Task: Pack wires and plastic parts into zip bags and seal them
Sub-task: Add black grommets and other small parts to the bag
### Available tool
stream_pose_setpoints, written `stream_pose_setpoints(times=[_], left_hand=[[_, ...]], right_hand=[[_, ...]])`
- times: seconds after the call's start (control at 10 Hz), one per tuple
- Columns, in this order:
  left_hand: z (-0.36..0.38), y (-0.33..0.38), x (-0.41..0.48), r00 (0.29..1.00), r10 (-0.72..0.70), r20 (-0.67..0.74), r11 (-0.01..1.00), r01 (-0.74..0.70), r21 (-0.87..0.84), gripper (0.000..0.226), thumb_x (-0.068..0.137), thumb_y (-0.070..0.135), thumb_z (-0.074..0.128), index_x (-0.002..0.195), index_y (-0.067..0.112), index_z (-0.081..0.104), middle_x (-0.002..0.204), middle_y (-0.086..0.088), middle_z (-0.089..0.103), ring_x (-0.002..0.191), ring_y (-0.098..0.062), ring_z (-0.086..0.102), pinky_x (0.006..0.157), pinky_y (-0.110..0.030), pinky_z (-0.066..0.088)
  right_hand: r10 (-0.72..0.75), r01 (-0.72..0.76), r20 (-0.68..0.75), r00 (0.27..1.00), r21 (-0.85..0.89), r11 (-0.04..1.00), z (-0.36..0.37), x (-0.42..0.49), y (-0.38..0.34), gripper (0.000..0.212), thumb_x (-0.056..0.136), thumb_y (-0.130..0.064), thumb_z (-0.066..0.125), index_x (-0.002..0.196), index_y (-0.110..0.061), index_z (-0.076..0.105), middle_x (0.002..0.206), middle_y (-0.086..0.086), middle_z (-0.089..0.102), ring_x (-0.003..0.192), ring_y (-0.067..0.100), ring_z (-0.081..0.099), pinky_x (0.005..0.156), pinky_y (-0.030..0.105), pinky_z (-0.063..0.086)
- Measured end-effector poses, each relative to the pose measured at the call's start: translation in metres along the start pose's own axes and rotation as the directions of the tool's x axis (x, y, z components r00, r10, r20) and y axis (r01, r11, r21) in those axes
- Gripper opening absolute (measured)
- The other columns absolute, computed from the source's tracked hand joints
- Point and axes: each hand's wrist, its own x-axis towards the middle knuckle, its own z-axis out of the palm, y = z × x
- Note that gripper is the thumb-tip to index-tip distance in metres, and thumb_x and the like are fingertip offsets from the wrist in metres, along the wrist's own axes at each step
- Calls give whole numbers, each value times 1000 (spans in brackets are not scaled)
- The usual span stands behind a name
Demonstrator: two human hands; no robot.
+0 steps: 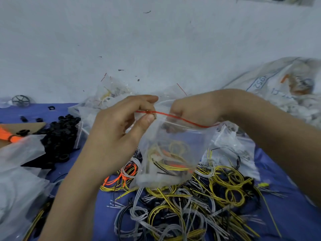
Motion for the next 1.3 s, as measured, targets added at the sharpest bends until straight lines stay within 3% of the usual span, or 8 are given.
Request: stream_pose_setpoints(times=[0.2,0.3,0.4,0.5,0.6,0.9,1.2,1.3], left_hand=[[0,-15,3,995,-91,-39,994,88,-68,8,87,20,60,93,21,65,115,17,65,103,1,61,89,-32,50],[-3,-17,3,994,-89,-63,996,90,12,12,85,24,57,91,22,68,120,10,58,96,3,57,84,-34,49],[-8,-16,3,994,-81,-77,995,86,59,14,84,27,60,84,41,62,104,11,60,89,3,57,79,-19,47],[-12,-17,0,992,-72,-101,983,88,162,30,88,14,65,82,42,59,87,10,63,81,7,58,71,-4,42],[-13,-21,1,981,-109,-163,979,135,156,31,88,9,63,82,40,61,82,13,65,74,5,60,69,-3,42],[-12,-30,3,957,-126,-260,980,161,116,36,87,4,63,83,39,59,80,11,64,68,6,58,66,-3,44],[-14,-38,3,949,-140,-283,980,174,99,39,89,2,59,87,41,59,79,10,65,67,0,61,65,-10,47],[-15,-45,2,929,-186,-321,977,209,39,40,89,1,58,87,42,59,78,6,66,66,-6,63,66,-17,51]], right_hand=[[48,159,-318,947,593,790,-7,-15,8,43,89,-48,54,71,-11,68,71,-6,65,67,18,60,70,35,50],[75,199,-425,902,563,803,5,-11,13,44,65,-65,60,89,-31,74,129,-4,57,118,8,48,94,19,41],[65,113,-367,928,442,890,16,-6,21,25,68,-53,70,82,-33,72,130,-14,52,123,2,39,101,22,30],[95,113,-343,935,537,836,20,-6,33,22,77,-31,73,76,-10,70,69,4,58,63,0,48,66,21,37],[181,102,-405,896,584,805,25,-6,44,20,79,-23,74,77,-3,71,57,6,53,53,2,40,54,17,34],[250,212,-543,802,649,731,41,-2,57,11,81,-2,70,88,-9,73,87,9,72,80,14,63,80,21,47],[292,272,-550,783,724,633,47,0,63,9,80,-1,70,84,-9,67,79,5,68,69,2,59,71,9,46],[365,323,-512,778,824,465,52,5,62,21,80,-2,70,97,-11,62,83,13,70,76,13,64,78,21,52]])
